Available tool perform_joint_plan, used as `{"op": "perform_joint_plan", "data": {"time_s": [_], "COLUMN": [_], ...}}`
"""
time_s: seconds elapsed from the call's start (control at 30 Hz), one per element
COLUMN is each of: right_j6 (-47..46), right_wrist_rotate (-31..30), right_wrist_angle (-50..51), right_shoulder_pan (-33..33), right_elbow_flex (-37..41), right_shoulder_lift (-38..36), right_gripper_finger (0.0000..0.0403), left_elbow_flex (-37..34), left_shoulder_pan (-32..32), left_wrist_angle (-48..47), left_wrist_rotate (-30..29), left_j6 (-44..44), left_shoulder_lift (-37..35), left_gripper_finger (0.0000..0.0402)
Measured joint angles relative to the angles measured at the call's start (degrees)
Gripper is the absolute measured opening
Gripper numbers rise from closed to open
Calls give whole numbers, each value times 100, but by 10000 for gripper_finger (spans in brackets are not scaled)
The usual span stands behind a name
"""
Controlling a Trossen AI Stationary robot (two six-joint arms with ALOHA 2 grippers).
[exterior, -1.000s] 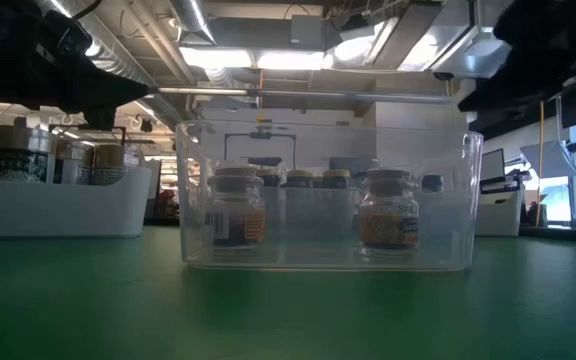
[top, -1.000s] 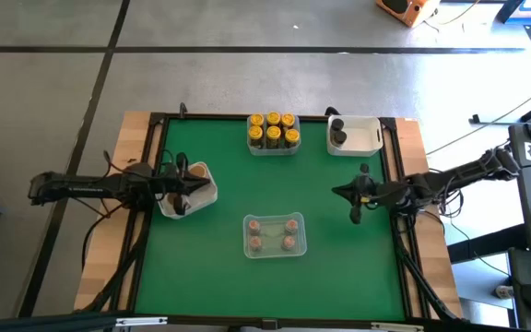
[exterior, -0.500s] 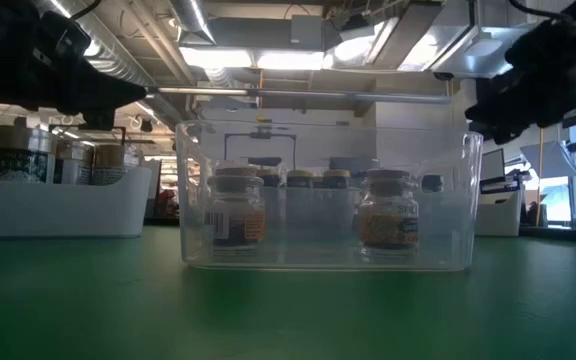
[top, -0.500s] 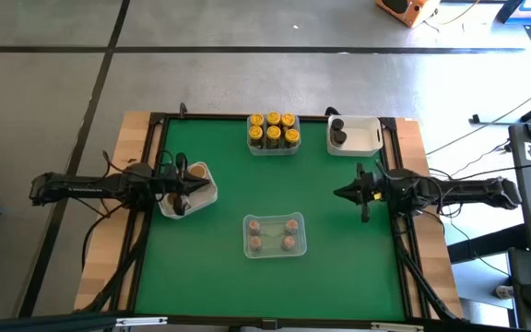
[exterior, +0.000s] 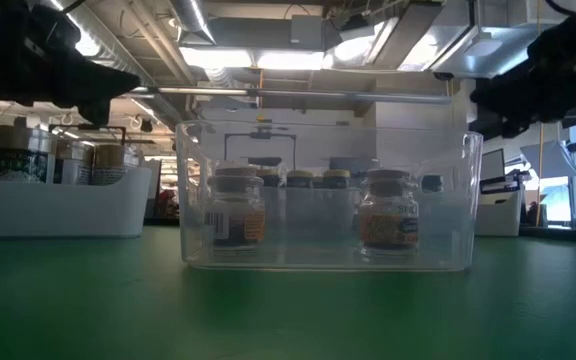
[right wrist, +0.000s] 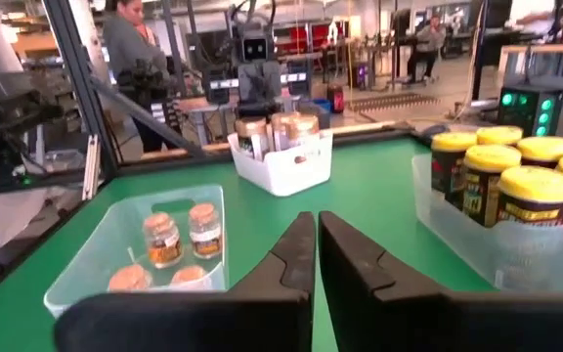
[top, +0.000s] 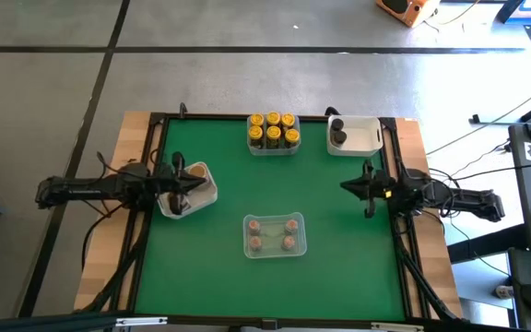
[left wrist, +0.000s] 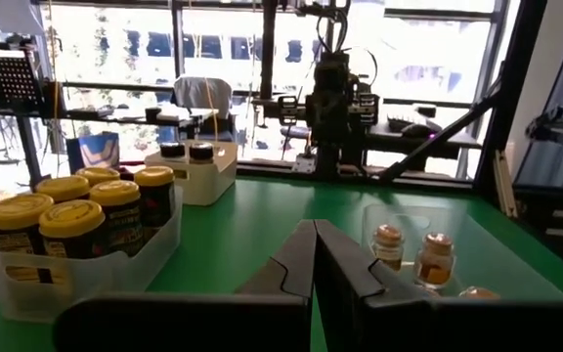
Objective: Sort spices by type
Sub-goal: Return to Home Position
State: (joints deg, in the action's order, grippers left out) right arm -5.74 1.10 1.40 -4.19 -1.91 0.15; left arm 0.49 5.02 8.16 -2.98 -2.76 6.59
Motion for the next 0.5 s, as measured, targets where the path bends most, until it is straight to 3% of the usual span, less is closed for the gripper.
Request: {"op": "perform_joint_plan", "data": {"time_s": [0.23,0.5], "right_j6": [-15,-37], "right_wrist_rotate": [-87,-144], "right_wrist_angle": [-300,-259], "right_shoulder_pan": [0,4], "right_elbow_flex": [125,129], "right_shoulder_lift": [-1,-3], "right_gripper_finger": [18,19], "left_elbow_flex": [2,9], "left_shoulder_pan": [1,1], "left_wrist_angle": [-726,-732], "left_wrist_rotate": [-107,-9], "left_j6": [85,-88], "left_shoulder_lift": [-663,-630], "left_gripper_finger": [3,4]}}
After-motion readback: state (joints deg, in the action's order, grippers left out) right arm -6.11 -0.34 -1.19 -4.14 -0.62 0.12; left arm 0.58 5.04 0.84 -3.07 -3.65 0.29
